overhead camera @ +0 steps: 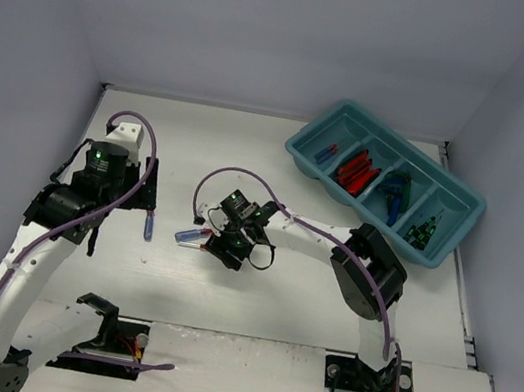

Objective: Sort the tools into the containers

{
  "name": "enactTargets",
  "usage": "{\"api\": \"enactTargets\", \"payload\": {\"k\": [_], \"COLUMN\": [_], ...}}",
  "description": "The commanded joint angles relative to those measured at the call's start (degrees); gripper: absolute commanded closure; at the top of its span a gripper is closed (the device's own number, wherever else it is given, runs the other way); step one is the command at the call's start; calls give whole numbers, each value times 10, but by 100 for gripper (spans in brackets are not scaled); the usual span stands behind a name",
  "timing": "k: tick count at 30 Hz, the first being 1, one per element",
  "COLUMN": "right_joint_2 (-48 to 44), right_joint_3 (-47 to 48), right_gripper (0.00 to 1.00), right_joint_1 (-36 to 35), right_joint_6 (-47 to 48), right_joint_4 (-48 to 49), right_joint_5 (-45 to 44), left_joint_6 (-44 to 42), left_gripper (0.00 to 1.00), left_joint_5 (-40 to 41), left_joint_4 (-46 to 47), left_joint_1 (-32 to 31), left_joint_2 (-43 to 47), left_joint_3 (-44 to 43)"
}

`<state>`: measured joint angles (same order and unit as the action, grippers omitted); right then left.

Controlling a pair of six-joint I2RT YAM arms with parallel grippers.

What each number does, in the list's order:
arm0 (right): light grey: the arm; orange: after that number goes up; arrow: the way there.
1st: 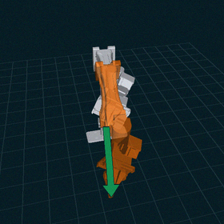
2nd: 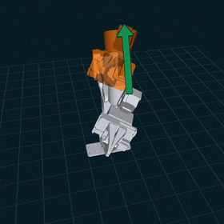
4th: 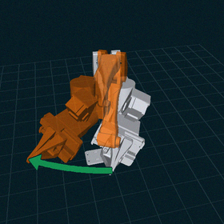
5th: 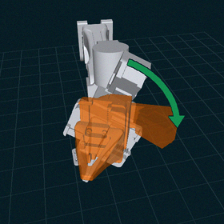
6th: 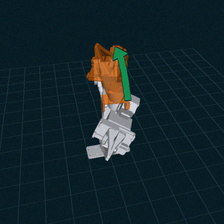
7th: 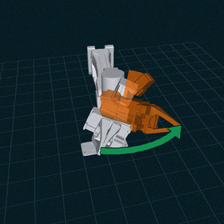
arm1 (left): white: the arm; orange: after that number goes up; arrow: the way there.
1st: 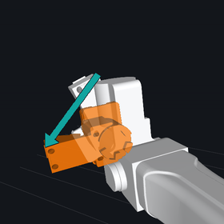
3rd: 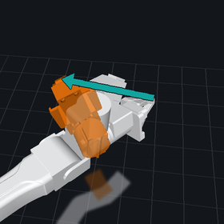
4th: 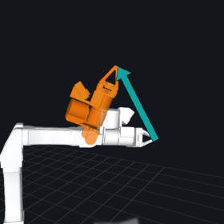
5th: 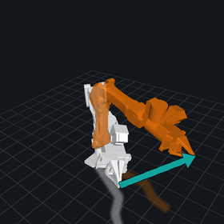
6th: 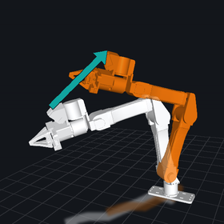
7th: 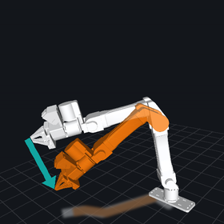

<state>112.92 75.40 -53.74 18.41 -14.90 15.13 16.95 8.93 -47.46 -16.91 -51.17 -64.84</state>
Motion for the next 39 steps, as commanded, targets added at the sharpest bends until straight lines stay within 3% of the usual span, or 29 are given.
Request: {"api": "enactTargets", "payload": {"k": [1, 9, 17, 27, 32, 39], "right_joint_2": [-12, 18, -49, -233, -245, -131], "right_joint_3": [9, 31, -36, -62, -19, 150], "right_gripper": [42, 51, 86, 90, 100, 100], "right_joint_1": [-9, -18, -18, -16, 99, 295], "right_joint_6": [-1, 6, -17, -43, -96, -250], "right_joint_4": [-9, -8, -9, -73, -69, -61], "right_joint_5": [-4, -5, -35, -76, -91, -117], "left_joint_6": [-5, -6, -12, -24, -28, -60], "left_gripper": [24, 24, 24, 24, 24, 24], "left_joint_5": [9, 12, 11, -1, -27, -76], "left_joint_4": [15, 16, 16, 23, 40, 50], "left_joint_1": [4, 4, 4, 4, 4, 4], "left_joint_2": [-15, -19, -26, -47, -75, -100], "left_joint_3": [-17, -14, -21, -21, -25, -28]}}
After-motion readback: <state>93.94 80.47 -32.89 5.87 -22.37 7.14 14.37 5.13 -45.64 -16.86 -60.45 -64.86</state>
